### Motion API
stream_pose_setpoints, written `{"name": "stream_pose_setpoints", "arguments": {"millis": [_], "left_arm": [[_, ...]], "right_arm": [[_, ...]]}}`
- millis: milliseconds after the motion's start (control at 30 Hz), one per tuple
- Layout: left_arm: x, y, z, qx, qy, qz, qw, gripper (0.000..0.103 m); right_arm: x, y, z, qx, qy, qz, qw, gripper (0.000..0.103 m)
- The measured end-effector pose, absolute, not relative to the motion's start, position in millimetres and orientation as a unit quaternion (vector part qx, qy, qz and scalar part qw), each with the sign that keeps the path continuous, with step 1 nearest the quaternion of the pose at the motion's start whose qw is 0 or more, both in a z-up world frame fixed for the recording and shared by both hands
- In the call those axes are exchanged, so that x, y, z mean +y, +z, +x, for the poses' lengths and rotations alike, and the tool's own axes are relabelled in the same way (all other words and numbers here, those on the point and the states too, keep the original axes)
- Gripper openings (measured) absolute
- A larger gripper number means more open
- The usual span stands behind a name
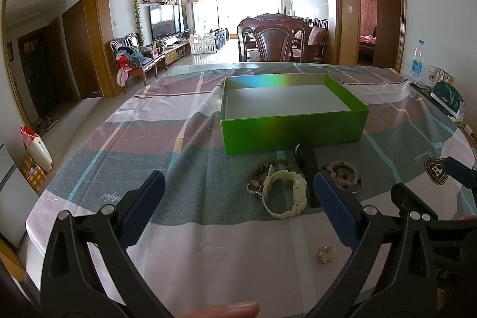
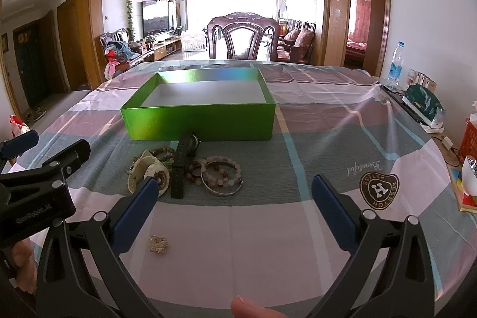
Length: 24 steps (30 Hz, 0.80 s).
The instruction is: Organize jewelry
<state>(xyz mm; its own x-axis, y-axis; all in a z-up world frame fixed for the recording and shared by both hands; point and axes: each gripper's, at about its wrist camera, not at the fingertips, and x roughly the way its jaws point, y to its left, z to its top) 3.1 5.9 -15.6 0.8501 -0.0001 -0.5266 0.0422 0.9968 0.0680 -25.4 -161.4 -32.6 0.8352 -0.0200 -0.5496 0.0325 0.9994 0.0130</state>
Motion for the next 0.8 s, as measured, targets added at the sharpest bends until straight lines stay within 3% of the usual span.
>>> {"name": "stream_pose_setpoints", "arguments": {"millis": [800], "left_arm": [[10, -33, 12, 0.285, -0.009, 0.040, 0.958, 0.099]], "right_arm": [[-160, -34, -22, 0.269, -0.052, -0.034, 0.961, 0.100]]}}
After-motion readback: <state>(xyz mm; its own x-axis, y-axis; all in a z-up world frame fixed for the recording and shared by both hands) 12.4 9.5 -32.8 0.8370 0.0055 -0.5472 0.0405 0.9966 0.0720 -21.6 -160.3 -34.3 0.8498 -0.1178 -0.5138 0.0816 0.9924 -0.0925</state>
